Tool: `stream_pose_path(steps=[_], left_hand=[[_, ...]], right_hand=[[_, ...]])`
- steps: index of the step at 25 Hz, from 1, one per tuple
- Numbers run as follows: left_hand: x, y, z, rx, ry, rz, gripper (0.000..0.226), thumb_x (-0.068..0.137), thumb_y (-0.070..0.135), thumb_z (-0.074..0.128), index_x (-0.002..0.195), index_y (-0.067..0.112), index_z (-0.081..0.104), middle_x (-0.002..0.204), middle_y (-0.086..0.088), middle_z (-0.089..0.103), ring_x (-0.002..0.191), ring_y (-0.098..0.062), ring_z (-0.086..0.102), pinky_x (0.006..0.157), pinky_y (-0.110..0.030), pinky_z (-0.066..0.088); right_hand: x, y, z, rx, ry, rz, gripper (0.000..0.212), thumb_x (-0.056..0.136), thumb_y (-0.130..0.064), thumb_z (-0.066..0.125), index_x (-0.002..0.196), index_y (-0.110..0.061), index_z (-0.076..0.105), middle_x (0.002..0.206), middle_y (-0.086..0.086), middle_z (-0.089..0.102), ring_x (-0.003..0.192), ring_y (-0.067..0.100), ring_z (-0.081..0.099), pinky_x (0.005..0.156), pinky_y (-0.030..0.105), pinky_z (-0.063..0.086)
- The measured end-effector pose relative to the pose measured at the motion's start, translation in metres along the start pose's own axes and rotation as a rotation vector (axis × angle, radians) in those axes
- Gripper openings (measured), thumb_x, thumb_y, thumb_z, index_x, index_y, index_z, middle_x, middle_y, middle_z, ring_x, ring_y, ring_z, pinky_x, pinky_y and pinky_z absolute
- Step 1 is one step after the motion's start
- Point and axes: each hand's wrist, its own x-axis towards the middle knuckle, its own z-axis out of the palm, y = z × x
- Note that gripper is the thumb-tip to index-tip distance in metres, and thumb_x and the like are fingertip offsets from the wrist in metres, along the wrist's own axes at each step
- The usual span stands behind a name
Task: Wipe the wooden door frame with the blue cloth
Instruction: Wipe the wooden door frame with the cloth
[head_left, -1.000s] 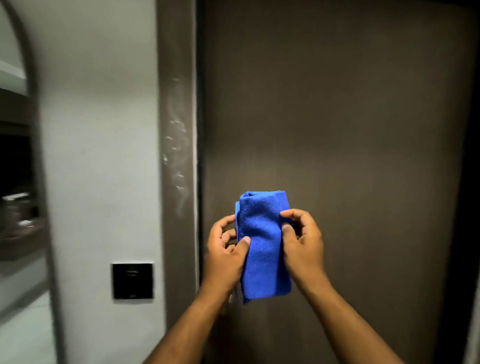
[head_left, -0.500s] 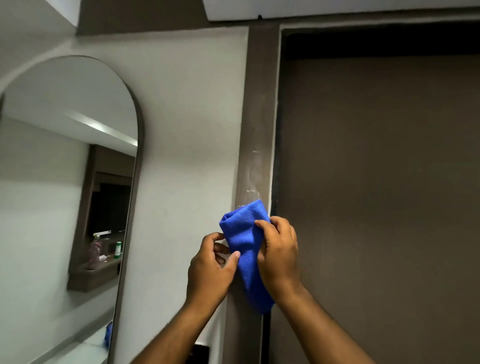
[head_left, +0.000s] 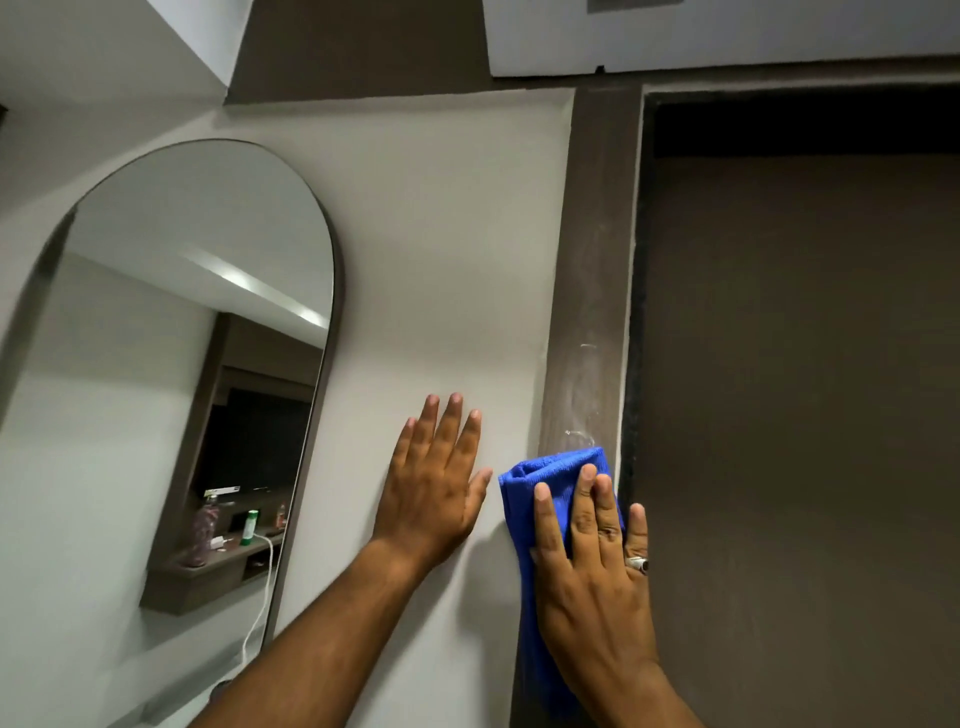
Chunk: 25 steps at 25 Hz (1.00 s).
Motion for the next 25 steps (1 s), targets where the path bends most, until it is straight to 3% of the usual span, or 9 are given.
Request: stream_pose_path(steps=[3, 5, 7, 9, 12, 15, 20, 25], left_hand=[[0.016, -0.007, 0.016, -0.032, 0.017, 0.021, 0.069, 0.092, 0.047, 0.036, 0.150, 0.013, 0.022, 0.159, -0.015, 0.017, 0.147, -0.036, 0.013, 0.118, -0.051, 0.017], [0.019, -0.013, 0.024, -0.058, 0.051, 0.032, 0.071, 0.091, 0.050, 0.036, 0.151, 0.017, 0.020, 0.161, -0.013, 0.015, 0.148, -0.033, 0.011, 0.118, -0.053, 0.016], [0.018, -0.019, 0.029, -0.052, 0.072, 0.053, 0.072, 0.090, 0.052, 0.035, 0.152, 0.019, 0.018, 0.162, -0.011, 0.013, 0.149, -0.031, 0.009, 0.118, -0.053, 0.014], [0.017, -0.023, 0.030, -0.059, 0.074, 0.054, 0.073, 0.090, 0.054, 0.034, 0.153, 0.021, 0.016, 0.163, -0.010, 0.011, 0.150, -0.029, 0.006, 0.118, -0.053, 0.011], [0.018, -0.023, 0.029, -0.066, 0.073, 0.023, 0.075, 0.090, 0.056, 0.032, 0.153, 0.020, 0.014, 0.163, -0.009, 0.009, 0.150, -0.029, 0.005, 0.118, -0.052, 0.009], [0.017, -0.024, 0.029, -0.070, 0.071, -0.006, 0.078, 0.090, 0.057, 0.030, 0.153, 0.017, 0.012, 0.163, -0.010, 0.009, 0.150, -0.030, 0.005, 0.118, -0.052, 0.010], [0.017, -0.020, 0.026, -0.071, 0.071, 0.013, 0.080, 0.088, 0.055, 0.035, 0.152, 0.012, 0.016, 0.162, -0.013, 0.014, 0.149, -0.031, 0.010, 0.118, -0.050, 0.011], [0.015, -0.024, 0.022, -0.077, 0.064, -0.003, 0.079, 0.088, 0.054, 0.034, 0.152, 0.010, 0.018, 0.161, -0.015, 0.015, 0.149, -0.032, 0.011, 0.119, -0.050, 0.011]], right_hand=[[0.000, -0.004, 0.004, -0.030, 0.009, -0.074, 0.062, 0.081, -0.017, 0.040, 0.142, -0.004, 0.035, 0.146, 0.027, 0.033, 0.142, 0.036, 0.011, 0.111, 0.054, 0.015], [0.006, -0.006, 0.000, -0.008, -0.036, -0.052, 0.061, 0.083, -0.025, 0.041, 0.139, -0.001, 0.040, 0.148, 0.026, 0.030, 0.143, 0.036, 0.015, 0.112, 0.051, 0.016], [0.023, 0.000, -0.004, 0.004, -0.040, -0.028, 0.067, 0.089, -0.039, 0.038, 0.144, 0.000, 0.030, 0.153, 0.024, 0.021, 0.144, 0.037, 0.015, 0.114, 0.051, 0.016], [0.064, 0.012, -0.012, -0.016, -0.005, 0.023, 0.074, 0.094, -0.052, 0.029, 0.148, -0.004, 0.013, 0.157, 0.021, 0.007, 0.146, 0.033, 0.004, 0.118, 0.051, 0.008], [0.155, 0.034, -0.029, -0.038, 0.026, 0.087, 0.071, 0.096, -0.053, 0.018, 0.148, -0.011, -0.004, 0.158, 0.017, -0.012, 0.145, 0.027, -0.016, 0.119, 0.047, -0.005], [0.194, 0.040, -0.030, -0.094, 0.004, 0.075, 0.067, 0.095, -0.054, 0.009, 0.147, -0.016, -0.009, 0.159, 0.011, -0.017, 0.144, 0.022, -0.020, 0.117, 0.041, -0.014], [0.111, 0.032, -0.017, -0.078, 0.021, -0.086, 0.063, 0.098, -0.048, 0.017, 0.150, -0.015, 0.003, 0.160, 0.010, -0.001, 0.147, 0.023, -0.005, 0.119, 0.044, -0.001], [0.015, 0.014, 0.002, -0.031, -0.066, -0.135, 0.064, 0.098, -0.045, 0.029, 0.150, -0.012, 0.012, 0.160, 0.012, 0.011, 0.147, 0.026, 0.007, 0.115, 0.049, 0.013]])
